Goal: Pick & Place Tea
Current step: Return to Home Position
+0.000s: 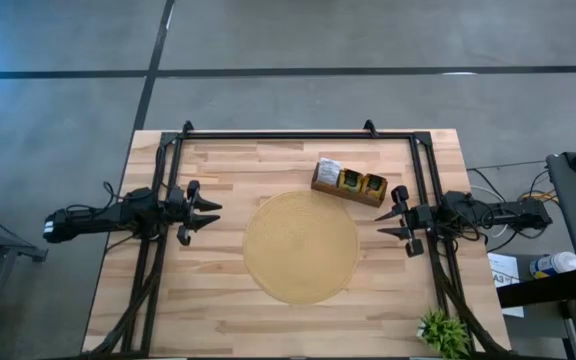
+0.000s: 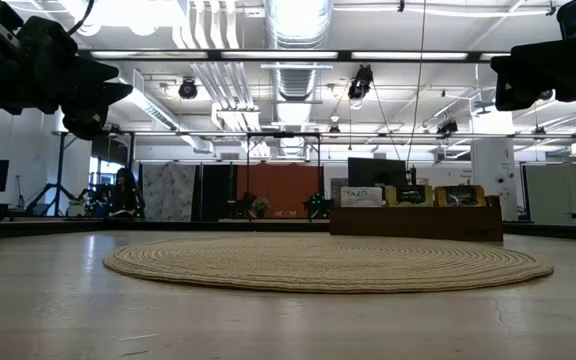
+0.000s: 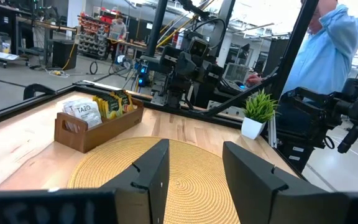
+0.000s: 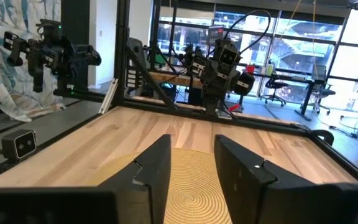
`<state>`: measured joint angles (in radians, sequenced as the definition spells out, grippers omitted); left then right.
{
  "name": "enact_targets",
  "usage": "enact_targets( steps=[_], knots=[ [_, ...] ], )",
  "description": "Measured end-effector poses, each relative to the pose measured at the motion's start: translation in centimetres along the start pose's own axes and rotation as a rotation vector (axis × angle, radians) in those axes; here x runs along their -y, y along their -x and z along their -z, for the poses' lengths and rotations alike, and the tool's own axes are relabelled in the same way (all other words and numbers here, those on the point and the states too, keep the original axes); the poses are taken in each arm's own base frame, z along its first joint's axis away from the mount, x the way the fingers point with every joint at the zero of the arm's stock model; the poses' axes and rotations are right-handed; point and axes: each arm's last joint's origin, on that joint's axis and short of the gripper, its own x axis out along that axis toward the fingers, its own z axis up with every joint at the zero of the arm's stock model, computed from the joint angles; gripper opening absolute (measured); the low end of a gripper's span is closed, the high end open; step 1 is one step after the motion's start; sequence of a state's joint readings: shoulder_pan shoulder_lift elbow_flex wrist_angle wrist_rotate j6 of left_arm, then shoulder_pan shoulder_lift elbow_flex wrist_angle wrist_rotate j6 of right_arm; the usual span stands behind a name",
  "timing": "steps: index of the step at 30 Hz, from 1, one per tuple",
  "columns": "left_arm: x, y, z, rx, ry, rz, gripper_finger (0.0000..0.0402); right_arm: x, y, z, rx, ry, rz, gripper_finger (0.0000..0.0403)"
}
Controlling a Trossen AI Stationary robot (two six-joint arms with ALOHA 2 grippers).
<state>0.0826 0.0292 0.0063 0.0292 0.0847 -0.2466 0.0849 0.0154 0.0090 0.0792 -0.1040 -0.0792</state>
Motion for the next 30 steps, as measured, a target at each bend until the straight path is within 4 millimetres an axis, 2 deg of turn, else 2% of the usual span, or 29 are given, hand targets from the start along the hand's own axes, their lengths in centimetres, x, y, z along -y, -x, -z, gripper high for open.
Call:
enact_targets(
  steps=[30],
  knots=[
    [0.00,0.00,0.00,0.000,0.000,0.000,0.0145,0.00,0.00,-0.01,0.000,0.000,0.000,0.0126]
  ],
)
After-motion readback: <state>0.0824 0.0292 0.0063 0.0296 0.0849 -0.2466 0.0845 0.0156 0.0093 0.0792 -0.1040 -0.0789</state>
